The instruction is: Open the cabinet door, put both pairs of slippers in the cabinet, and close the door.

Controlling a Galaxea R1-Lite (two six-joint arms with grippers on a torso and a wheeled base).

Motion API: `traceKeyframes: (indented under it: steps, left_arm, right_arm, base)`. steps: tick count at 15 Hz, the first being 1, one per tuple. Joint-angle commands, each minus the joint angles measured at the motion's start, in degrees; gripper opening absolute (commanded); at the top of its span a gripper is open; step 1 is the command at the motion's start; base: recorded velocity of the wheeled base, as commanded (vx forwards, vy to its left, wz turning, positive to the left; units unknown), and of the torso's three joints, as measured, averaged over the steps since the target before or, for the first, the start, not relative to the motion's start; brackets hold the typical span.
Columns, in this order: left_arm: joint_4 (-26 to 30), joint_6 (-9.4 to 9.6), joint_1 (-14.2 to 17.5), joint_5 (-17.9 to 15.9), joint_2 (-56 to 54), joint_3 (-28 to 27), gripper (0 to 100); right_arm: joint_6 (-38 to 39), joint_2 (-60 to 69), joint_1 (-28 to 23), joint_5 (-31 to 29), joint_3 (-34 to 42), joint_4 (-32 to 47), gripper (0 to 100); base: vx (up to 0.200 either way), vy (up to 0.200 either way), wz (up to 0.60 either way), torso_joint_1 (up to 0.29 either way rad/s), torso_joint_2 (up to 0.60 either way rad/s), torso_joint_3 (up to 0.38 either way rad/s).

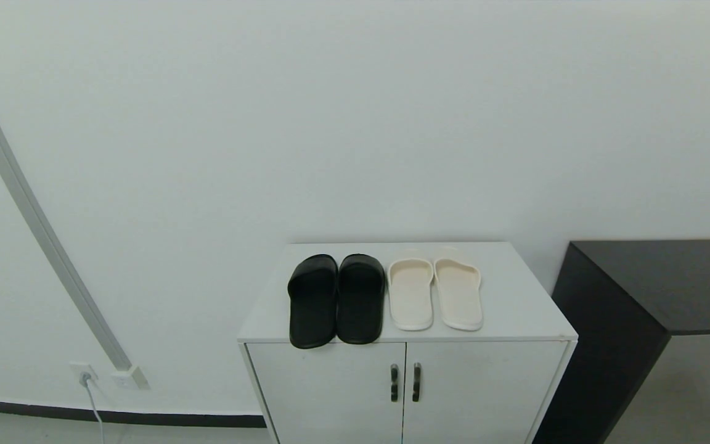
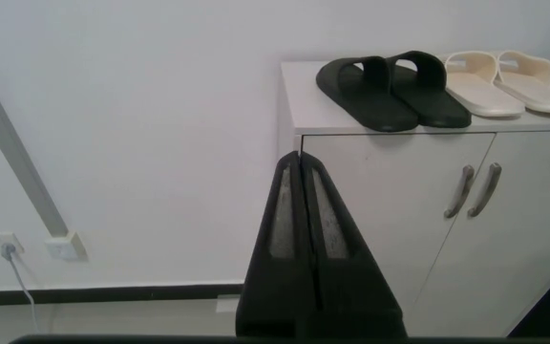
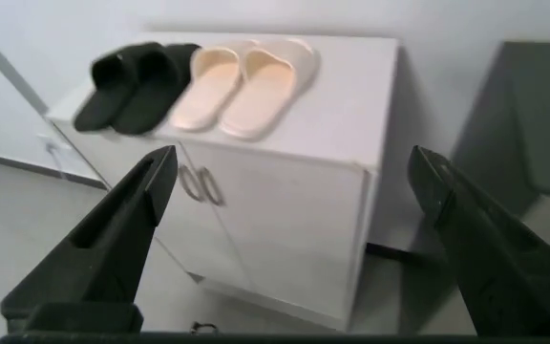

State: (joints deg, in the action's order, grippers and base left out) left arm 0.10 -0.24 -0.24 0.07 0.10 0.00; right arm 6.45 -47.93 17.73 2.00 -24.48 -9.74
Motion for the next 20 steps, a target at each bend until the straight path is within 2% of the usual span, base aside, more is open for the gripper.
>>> traceKeyframes:
  steps: [1, 2, 5, 9, 12, 18, 19, 20]
  left_arm:
    - [0.0, -0.02, 0.0, 0.0, 0.0, 0.0, 0]
    - [0.0, -0.11, 0.0, 0.0, 0.0, 0.0, 0]
    - [0.0, -0.28, 0.0, 0.0, 0.0, 0.0, 0]
    - [0.0, -0.28, 0.0, 0.0, 0.0, 0.0, 0]
    - [0.0, -0.28, 0.0, 0.0, 0.0, 0.0, 0]
    - [0.0, -0.2, 0.0, 0.0, 0.0, 0.0, 0]
    - [0.0, -0.2, 0.0, 0.0, 0.0, 0.0, 0]
    - [0.0, -0.02, 0.0, -0.2, 0.0, 0.0, 0]
  right_arm:
    - [6.6, -17.1, 17.3, -14.4, -6.3, -6.9, 100]
    - [9.4, -24.0, 21.5, -20.5, -9.4, -9.5, 100]
    - [11.7, -38.3, 24.5, -24.5, -17.2, -15.5, 100]
    - [14.8, -50.8, 28.1, -31.7, -26.5, -15.5, 100]
    - [15.2, -59.3, 27.9, -35.0, -31.8, -16.5, 100]
    - [12.0, -74.0, 22.2, -35.6, -44.7, -19.9, 100]
    - [12.0, -74.0, 22.2, -35.6, -44.7, -19.9, 100]
    - [7.7, -77.7, 19.7, -35.0, -46.9, -23.5, 100]
  base:
    - [0.0, 0.0, 0.0, 0.0, 0.0, 0.0]
    - [0.0, 0.0, 0.0, 0.0, 0.0, 0.0]
    - [0.0, 0.0, 0.0, 0.0, 0.0, 0.0]
    - [0.0, 0.0, 0.0, 0.0, 0.0, 0.0]
    - [0.0, 0.0, 0.0, 0.0, 0.0, 0.0]
    - [0.0, 0.0, 0.0, 0.0, 0.0, 0.0]
    - [0.0, 0.0, 0.0, 0.0, 0.0, 0.0]
    - [0.0, 0.0, 0.0, 0.0, 0.0, 0.0]
